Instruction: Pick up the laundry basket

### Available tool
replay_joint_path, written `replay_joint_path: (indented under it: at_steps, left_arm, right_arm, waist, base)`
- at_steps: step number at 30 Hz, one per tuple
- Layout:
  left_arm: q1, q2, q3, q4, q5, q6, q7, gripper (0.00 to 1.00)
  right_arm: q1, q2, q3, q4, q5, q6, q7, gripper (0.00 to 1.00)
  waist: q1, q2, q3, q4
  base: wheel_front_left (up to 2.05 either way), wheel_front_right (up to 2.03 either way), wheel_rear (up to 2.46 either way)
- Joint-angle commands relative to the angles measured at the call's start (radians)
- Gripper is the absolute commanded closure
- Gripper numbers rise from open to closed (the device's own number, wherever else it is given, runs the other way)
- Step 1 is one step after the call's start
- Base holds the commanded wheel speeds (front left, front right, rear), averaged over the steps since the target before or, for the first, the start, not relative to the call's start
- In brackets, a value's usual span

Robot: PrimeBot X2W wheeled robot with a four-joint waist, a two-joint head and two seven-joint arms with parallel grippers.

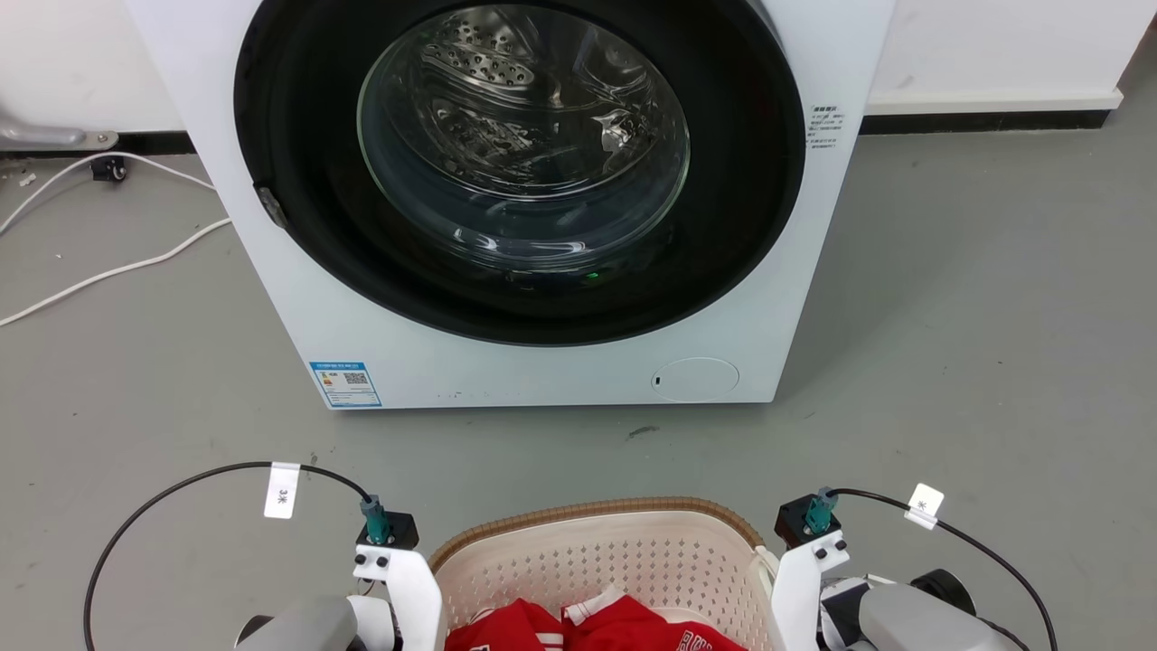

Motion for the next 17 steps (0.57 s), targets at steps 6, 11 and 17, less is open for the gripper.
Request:
replay_joint_path:
  at_steps: [6,11,17]
  left_arm:
    - [-0.025,-0.004,-0.009,-0.004,-0.004,-0.005,-0.004,1.0]
    - [-0.023,0.003,-0.014,-0.002,-0.008,-0.005,-0.004,1.0]
    - [-0.02,0.004,-0.018,-0.001,-0.014,-0.005,-0.004,1.0]
  right_arm:
    - [-0.013,0.006,0.007,0.002,0.008,0.0,-0.007,1.0]
    - [-0.01,0.007,0.009,0.004,0.014,0.0,-0.01,1.0]
    - [-0.009,0.009,0.011,0.006,0.015,0.0,-0.015,1.0]
  waist:
    - [0.0,-0.0001,0.001,0.0]
    - [0.0,-0.0001,0.0,-0.001]
    - [0.0,-0.0001,0.0,-0.001]
  base:
    - [0.0,0.0,0.0]
    - [0.0,0.0,0.0]
    - [0.0,0.0,0.0]
